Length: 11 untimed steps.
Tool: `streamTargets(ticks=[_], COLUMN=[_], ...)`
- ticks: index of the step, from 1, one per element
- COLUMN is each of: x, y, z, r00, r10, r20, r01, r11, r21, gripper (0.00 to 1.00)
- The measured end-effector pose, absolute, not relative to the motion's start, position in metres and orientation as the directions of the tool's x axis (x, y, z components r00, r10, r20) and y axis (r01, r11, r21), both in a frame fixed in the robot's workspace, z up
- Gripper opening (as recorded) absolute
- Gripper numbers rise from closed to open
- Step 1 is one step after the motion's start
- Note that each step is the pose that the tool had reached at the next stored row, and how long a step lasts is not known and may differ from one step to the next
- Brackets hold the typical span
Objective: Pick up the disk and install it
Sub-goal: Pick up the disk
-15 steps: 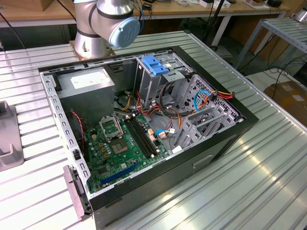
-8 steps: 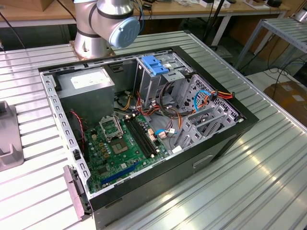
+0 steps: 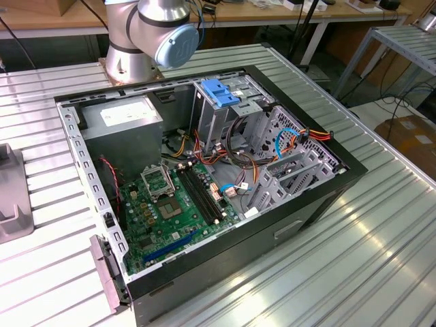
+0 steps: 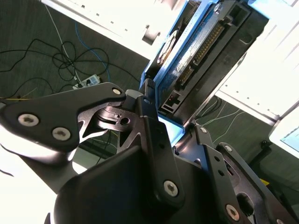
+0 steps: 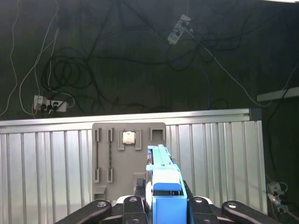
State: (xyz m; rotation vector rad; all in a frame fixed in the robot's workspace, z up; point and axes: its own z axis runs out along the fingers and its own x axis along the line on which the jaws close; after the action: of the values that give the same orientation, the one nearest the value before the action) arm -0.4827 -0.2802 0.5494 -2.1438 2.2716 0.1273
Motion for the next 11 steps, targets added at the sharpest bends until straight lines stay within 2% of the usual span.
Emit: streamTargets(ticks=[11], x=[-0.4792], y=[-0.2805], z=[0.5494], r00=[-0.059], r10=[-0.996], r20=[-0.067], r01=[-0.997], r11=[0.056], r21=[0.049], gripper=[0.37])
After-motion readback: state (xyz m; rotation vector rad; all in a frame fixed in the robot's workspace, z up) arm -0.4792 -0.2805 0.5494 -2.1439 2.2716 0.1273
